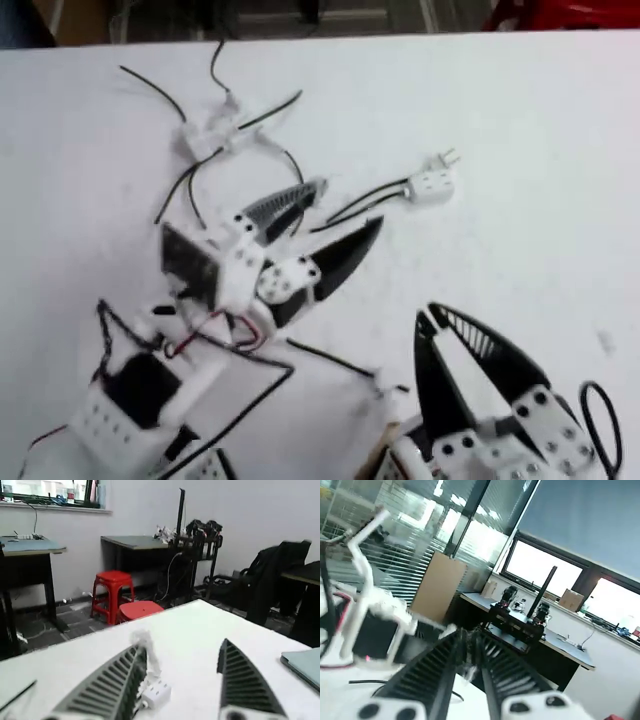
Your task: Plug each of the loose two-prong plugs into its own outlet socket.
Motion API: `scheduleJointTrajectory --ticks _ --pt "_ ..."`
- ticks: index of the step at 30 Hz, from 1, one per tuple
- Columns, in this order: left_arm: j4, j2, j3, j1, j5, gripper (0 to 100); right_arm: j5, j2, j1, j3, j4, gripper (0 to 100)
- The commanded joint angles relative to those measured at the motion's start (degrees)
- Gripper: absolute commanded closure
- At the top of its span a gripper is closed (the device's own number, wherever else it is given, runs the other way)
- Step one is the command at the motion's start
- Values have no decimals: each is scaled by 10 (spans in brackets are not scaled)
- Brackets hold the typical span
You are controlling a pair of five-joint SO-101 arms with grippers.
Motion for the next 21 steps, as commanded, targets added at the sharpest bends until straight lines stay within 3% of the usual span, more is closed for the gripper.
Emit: scheduleJointTrajectory --ticks 1,6,10,15,21 --pt "-9 3 -9 -5 -4 786 -2 0 -5 -7 1 981" --pt "-5 0 -9 -54 -3 786 -2 0 4 6 2 981" --pt "-2 4 -5 -143 0 787 -6 1 83 67 -17 981" --pt "62 30 -23 -197 46 786 -7 1 142 198 -84 981" --pt "175 199 -150 -245 77 786 -72 1 148 270 -98 981"
